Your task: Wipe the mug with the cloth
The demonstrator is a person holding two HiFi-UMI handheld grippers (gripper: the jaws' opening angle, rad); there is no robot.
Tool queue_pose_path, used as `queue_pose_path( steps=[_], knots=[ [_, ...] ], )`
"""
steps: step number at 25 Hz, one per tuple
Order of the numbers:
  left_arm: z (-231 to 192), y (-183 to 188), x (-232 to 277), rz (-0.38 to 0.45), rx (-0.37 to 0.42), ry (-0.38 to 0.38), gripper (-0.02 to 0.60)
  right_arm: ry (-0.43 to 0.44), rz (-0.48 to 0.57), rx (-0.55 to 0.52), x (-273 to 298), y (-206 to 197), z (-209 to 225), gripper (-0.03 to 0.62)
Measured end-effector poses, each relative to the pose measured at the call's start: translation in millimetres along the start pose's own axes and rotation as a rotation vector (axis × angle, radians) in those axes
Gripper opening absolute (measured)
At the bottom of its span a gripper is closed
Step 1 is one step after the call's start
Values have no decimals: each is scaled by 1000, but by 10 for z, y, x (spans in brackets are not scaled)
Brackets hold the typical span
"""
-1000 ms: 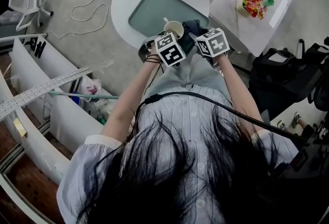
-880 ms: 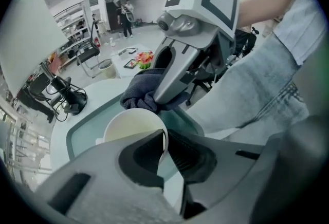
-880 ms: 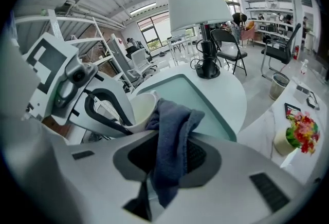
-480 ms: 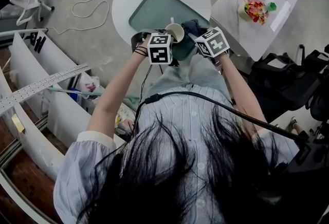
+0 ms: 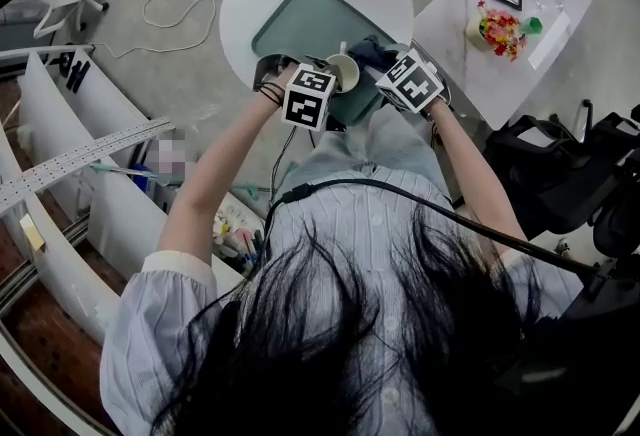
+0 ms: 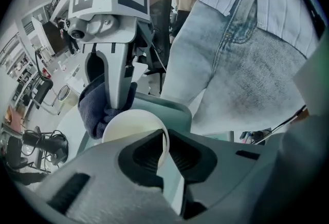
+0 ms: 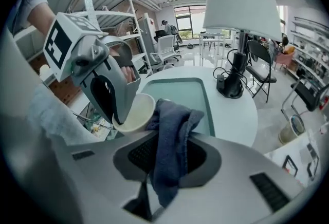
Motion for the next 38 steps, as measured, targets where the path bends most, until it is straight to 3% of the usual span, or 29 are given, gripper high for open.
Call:
queue_pose_path(
  steps=[11, 16, 19, 22, 25, 29, 38],
  knots=[
    [-9, 4, -2, -20, 60, -23, 41, 9, -68, -342, 33, 288, 13, 94],
    [-4, 0, 1, -36, 90, -40, 41, -16, -135, -507, 48, 362, -10, 94],
    [-14, 6, 6, -38, 93, -37, 41, -45, -148, -553, 50, 392, -16, 94],
    [-9, 21, 19, -51, 97, -26, 41, -57, -139, -533, 44, 391, -38, 94],
    [-14, 54, 12, -36, 43, 3, 43, -64, -116, -490, 9, 367, -52, 94],
    [-28, 95, -101, 27, -76, 73, 44, -74, -44, -372, -100, 354, -51, 94],
    [57, 135, -497, 232, -429, 364, 44, -100, 103, -141, -385, 282, -122, 94]
  ],
)
Point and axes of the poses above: the fingertips, and each gripper's own axes: x forward along the fingers, z to its right, y out of its top, the point moved 6 cm from there along -x, backward along the fingers, and after that the axes turned 15 degrees about x, right-handed, at the moved point
